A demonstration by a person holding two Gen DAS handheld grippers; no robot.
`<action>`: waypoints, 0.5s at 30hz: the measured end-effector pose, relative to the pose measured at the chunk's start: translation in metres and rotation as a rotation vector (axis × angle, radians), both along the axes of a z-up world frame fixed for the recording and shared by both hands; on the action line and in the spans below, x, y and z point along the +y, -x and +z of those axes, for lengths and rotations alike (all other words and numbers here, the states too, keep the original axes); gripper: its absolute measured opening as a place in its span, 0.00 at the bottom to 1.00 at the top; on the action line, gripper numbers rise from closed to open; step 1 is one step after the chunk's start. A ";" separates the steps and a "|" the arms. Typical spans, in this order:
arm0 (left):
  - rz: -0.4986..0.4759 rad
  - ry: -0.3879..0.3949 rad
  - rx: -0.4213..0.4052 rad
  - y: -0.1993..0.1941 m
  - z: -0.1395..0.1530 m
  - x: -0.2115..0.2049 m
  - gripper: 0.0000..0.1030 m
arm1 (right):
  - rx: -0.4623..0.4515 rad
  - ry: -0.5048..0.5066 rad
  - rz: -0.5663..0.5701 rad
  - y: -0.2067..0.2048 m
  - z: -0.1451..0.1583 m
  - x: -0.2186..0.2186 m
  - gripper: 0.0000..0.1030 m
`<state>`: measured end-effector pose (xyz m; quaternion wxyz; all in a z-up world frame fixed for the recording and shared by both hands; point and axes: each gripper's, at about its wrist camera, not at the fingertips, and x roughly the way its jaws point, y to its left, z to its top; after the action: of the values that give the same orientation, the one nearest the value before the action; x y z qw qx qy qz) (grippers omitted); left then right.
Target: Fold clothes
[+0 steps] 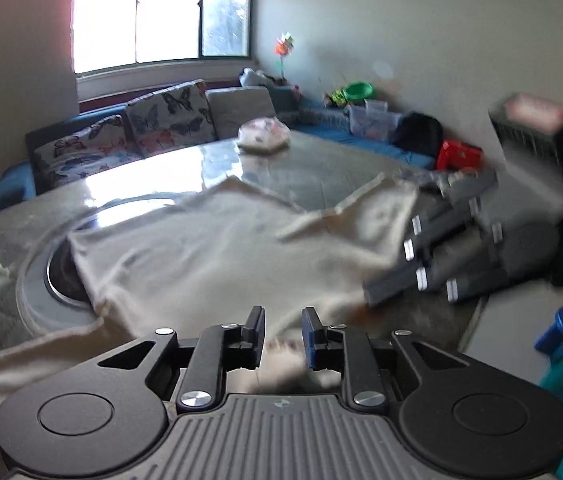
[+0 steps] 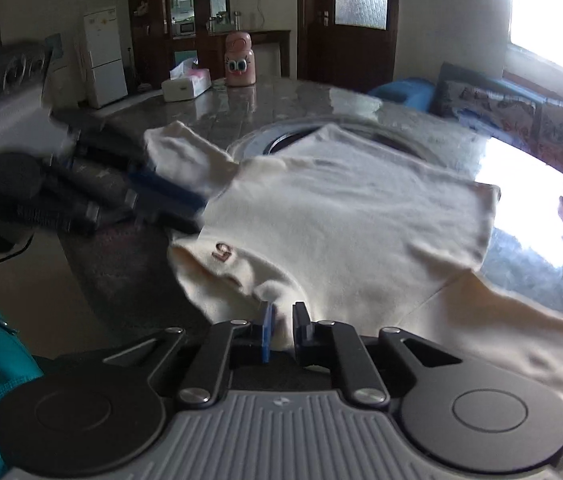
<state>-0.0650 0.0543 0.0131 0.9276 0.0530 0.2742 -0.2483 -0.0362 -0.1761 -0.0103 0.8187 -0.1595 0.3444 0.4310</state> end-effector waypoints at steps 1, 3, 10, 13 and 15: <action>0.008 0.011 -0.003 -0.007 0.002 -0.003 0.22 | 0.001 -0.005 -0.005 0.001 0.000 -0.002 0.09; 0.021 0.023 -0.001 -0.021 0.002 -0.010 0.22 | -0.005 -0.025 -0.021 0.003 0.004 -0.009 0.11; 0.008 0.055 0.049 -0.055 -0.016 -0.049 0.41 | -0.035 -0.069 -0.211 -0.008 0.020 -0.059 0.27; -0.011 0.061 0.062 -0.058 -0.023 -0.065 0.48 | -0.031 -0.059 -0.381 -0.026 0.018 -0.091 0.28; -0.019 0.060 0.073 -0.059 -0.027 -0.074 0.51 | -0.033 -0.043 -0.543 -0.043 0.013 -0.119 0.28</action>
<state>-0.0059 -0.0193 -0.0140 0.9158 0.0185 0.2995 -0.2670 0.0072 -0.2949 0.0024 0.9129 -0.0508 0.3522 0.2002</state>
